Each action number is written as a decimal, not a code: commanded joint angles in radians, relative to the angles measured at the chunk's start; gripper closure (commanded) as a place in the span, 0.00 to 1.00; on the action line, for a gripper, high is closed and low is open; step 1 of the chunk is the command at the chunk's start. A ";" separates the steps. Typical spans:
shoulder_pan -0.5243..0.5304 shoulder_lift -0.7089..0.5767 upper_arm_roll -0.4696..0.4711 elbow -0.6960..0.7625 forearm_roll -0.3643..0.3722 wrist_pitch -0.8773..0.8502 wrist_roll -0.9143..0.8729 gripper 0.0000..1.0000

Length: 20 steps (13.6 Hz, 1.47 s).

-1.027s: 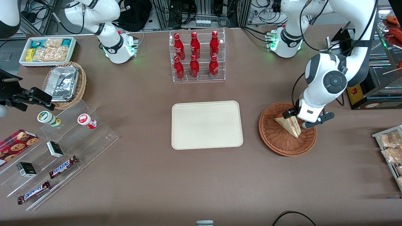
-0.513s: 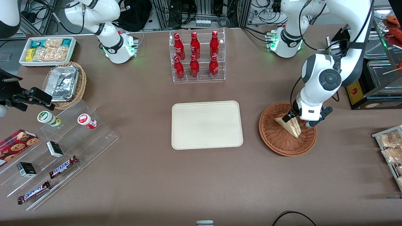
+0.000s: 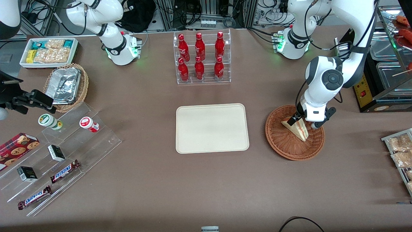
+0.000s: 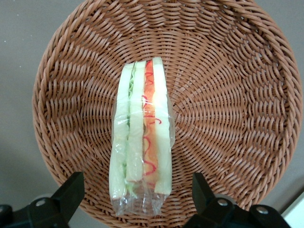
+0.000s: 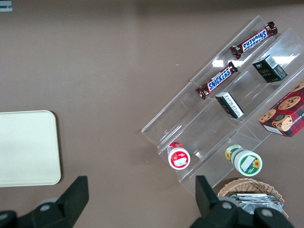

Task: Place sandwich from basket to tray
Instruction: 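Close the left gripper on the sandwich and lift it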

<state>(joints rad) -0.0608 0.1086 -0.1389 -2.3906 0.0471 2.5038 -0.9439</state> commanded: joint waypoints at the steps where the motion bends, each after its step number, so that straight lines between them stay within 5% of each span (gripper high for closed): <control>1: -0.005 0.032 0.001 -0.005 -0.004 0.062 -0.065 0.00; 3: -0.005 0.046 0.001 -0.004 -0.004 0.076 -0.084 0.04; 6: -0.005 0.045 0.001 -0.005 -0.003 0.073 -0.082 0.75; 7: -0.005 0.042 0.001 -0.002 -0.003 0.067 -0.070 0.86; 13: -0.007 -0.012 -0.014 0.079 0.010 -0.127 0.039 0.94; 18: -0.007 0.040 -0.109 0.370 0.007 -0.552 0.165 0.96; 20: -0.007 0.077 -0.184 0.424 0.010 -0.580 0.165 0.96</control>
<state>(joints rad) -0.0625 0.1228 -0.2695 -2.0441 0.0502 1.9656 -0.7928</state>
